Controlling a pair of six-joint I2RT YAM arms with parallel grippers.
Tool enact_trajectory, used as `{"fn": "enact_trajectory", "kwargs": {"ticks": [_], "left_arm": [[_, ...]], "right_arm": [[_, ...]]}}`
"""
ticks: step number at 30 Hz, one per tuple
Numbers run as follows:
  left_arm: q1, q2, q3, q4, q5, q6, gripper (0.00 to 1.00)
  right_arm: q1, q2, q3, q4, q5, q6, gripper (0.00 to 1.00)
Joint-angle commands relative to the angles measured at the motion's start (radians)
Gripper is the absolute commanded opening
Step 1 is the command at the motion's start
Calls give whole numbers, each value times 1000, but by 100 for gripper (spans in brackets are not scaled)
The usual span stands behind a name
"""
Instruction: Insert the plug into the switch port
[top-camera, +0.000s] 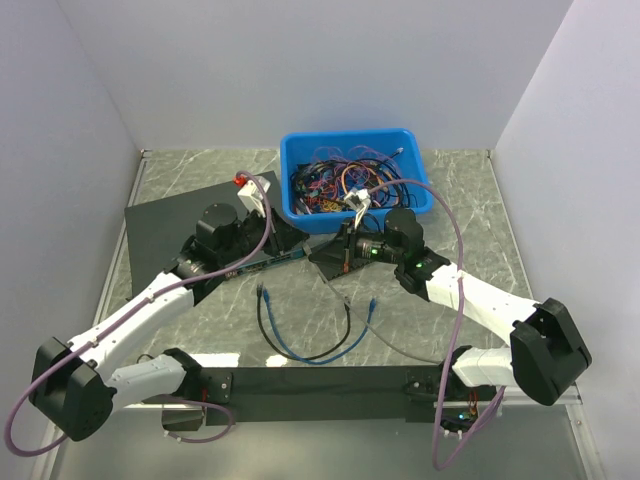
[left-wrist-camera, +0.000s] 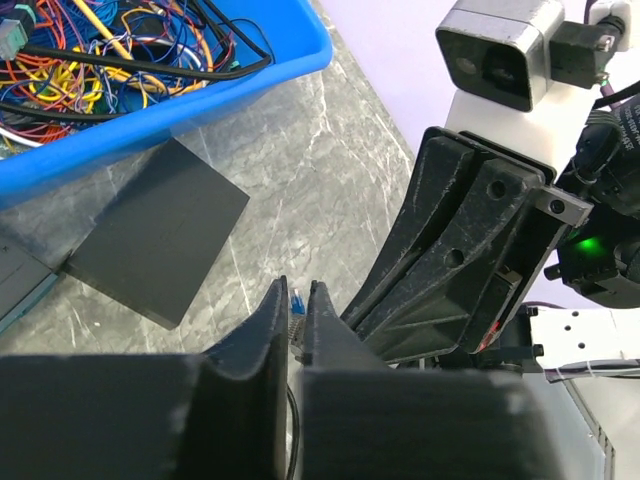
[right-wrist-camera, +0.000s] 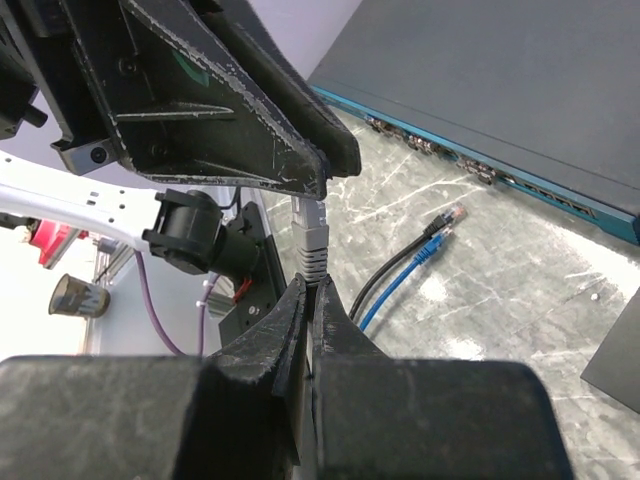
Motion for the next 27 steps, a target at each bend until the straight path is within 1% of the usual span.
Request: {"fn": "enact_trajectory", "kwargs": {"ticks": [1, 5, 7, 8, 9, 10, 11, 12, 14, 19, 21, 25, 27], "left_arm": [[-9, 10, 10, 23, 12, 22, 0], [-13, 21, 20, 3, -13, 16, 0], [-13, 33, 37, -40, -51, 19, 1], [-13, 39, 43, -55, -60, 20, 0], [-13, 47, 48, -67, -71, 20, 0], [-13, 53, 56, -86, -83, 22, 1], [-13, 58, 60, -88, -86, 23, 1], [-13, 65, 63, -88, -91, 23, 0], [-13, 75, 70, -124, -96, 23, 1], [-13, 90, 74, -138, -106, 19, 1], [-13, 96, 73, -138, -103, 16, 0], [-13, 105, 73, -140, -103, 9, 0], [-13, 108, 71, -140, -102, 8, 0]], "right_arm": [[-11, -3, 3, 38, 4, 2, 0], [-9, -5, 24, -30, 57, -25, 1], [-9, -6, 38, -67, 85, -45, 9], [-9, -6, 50, -99, 114, -53, 24], [-9, -9, 57, -117, 132, -68, 33], [-9, -12, 63, -131, 148, -75, 39], [-11, -14, 69, -152, 178, -82, 50], [-9, -21, 73, -168, 195, -98, 55], [-6, -31, 84, -202, 223, -113, 60], [15, -57, 113, -278, 321, -188, 60], [41, -60, 121, -307, 349, -213, 59], [109, -52, 155, -350, 451, -254, 57], [139, -41, 164, -364, 470, -268, 57]]}}
